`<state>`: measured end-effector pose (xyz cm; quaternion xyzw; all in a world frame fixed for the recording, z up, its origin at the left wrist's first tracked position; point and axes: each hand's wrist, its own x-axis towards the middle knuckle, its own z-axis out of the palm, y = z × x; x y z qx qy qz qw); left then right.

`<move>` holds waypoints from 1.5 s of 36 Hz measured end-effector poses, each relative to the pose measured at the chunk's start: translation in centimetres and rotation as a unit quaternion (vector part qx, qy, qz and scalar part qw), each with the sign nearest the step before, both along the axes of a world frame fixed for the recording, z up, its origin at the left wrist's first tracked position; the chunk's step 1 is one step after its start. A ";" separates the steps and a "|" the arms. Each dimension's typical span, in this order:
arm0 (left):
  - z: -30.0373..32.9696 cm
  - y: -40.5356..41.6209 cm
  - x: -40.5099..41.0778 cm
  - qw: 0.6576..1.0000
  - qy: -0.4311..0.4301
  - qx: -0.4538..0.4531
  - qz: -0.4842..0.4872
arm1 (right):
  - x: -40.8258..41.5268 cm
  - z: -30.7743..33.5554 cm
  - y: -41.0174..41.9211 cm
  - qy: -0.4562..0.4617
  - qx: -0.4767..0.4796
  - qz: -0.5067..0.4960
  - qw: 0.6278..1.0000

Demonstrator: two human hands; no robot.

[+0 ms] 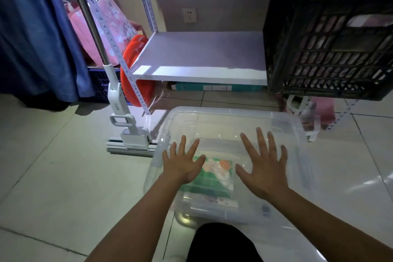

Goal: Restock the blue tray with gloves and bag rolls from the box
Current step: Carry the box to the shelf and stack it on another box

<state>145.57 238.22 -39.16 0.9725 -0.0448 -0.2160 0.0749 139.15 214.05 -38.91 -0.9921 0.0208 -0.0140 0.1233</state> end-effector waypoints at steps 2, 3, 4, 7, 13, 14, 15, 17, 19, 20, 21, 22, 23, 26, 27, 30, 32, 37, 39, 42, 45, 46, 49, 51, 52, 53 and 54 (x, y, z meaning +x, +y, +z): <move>2.2 0.0 2.0 0.997 0.050 -0.055 -0.022 | 1.6 -0.2 3.4 0.007 0.003 0.011 1.000; 3.4 0.3 2.8 0.990 0.080 -0.119 -0.009 | 2.3 -0.5 5.0 0.023 -0.002 0.018 1.000; 4.4 0.7 3.5 0.976 0.098 -0.191 0.021 | 2.6 -0.9 6.3 0.041 -0.005 0.028 0.999; 6.1 3.2 4.6 0.948 0.037 -0.290 0.128 | 2.3 -2.7 8.5 0.076 -0.019 0.046 0.996; 3.1 8.7 4.0 0.851 0.121 -0.382 0.341 | 1.8 -3.8 8.8 0.069 -0.026 0.040 0.996; 2.2 9.2 3.4 0.827 0.171 -0.390 0.366 | 1.8 -3.8 8.8 0.068 -0.027 0.039 0.997; 1.4 9.6 2.7 0.809 0.212 -0.397 0.379 | 1.9 -3.8 8.8 0.066 -0.030 0.037 0.997; 0.1 10.1 2.0 0.775 0.256 -0.426 0.391 | 1.8 -3.8 8.9 0.062 -0.034 0.037 0.997; -0.3 10.2 2.1 0.759 0.269 -0.450 0.387 | 1.8 -3.8 8.9 0.061 -0.035 0.038 0.997; -0.4 10.2 2.3 0.758 0.270 -0.453 0.384 | 1.8 -3.8 8.9 0.062 -0.035 0.038 0.997; -0.2 10.3 2.7 0.761 0.268 -0.451 0.381 | 1.8 -3.8 8.9 0.062 -0.036 0.036 0.997; 0.1 10.4 3.2 0.766 0.263 -0.447 0.379 | 1.9 -3.9 9.0 0.061 -0.038 0.034 0.997; 0.5 10.5 3.7 0.773 0.256 -0.443 0.376 | 1.9 -3.8 9.0 0.060 -0.040 0.034 0.997; 2.3 10.3 5.1 0.779 0.238 -0.439 0.378 | 1.8 -3.7 9.1 0.062 -0.037 0.036 0.997; 2.9 10.1 5.6 0.782 0.237 -0.437 0.375 | 1.7 -3.7 9.1 0.063 -0.038 0.036 0.997; 3.9 9.2 6.7 0.814 0.237 -0.402 0.346 | 1.8 -3.7 9.1 0.064 -0.040 0.032 0.997; 4.1 7.9 6.9 0.857 0.221 -0.338 0.321 | 1.8 -3.7 9.1 0.066 -0.040 0.030 0.997; 3.5 5.3 6.8 0.927 0.132 -0.209 0.281 | 1.9 -3.5 9.2 0.067 -0.040 0.027 0.997; 3.7 5.0 6.6 0.924 0.117 -0.216 0.294 | 1.8 -3.5 9.3 0.068 -0.045 0.028 0.996; 3.5 4.8 6.3 0.930 0.067 -0.202 0.301 | 1.9 -3.4 9.3 0.062 -0.035 0.030 0.997; 2.6 5.0 5.4 0.911 0.036 -0.249 0.327 | 1.9 -3.4 9.3 0.065 -0.032 0.035 0.997; 2.1 5.0 4.9 0.907 0.018 -0.259 0.331 | 1.9 -3.4 9.3 0.066 -0.027 0.035 0.997; 0.6 3.8 2.8 0.937 -0.081 -0.205 0.271 | 1.8 -3.0 9.3 0.070 -0.010 0.033 0.997; 0.0 2.0 0.4 0.957 -0.184 -0.119 0.191 | 1.8 -2.3 9.4 0.071 0.019 0.035 0.997; 0.0 1.1 -0.8 0.959 -0.218 -0.095 0.154 | 1.8 -1.8 9.5 0.061 0.066 0.027 0.996; 0.0 0.1 -1.9 0.961 -0.236 -0.083 0.120 | 1.8 -1.2 9.2 0.041 0.137 0.010 0.990; -0.1 -0.9 -3.0 0.964 -0.242 -0.074 0.087 | 1.8 -0.4 8.7 0.013 0.224 -0.015 0.974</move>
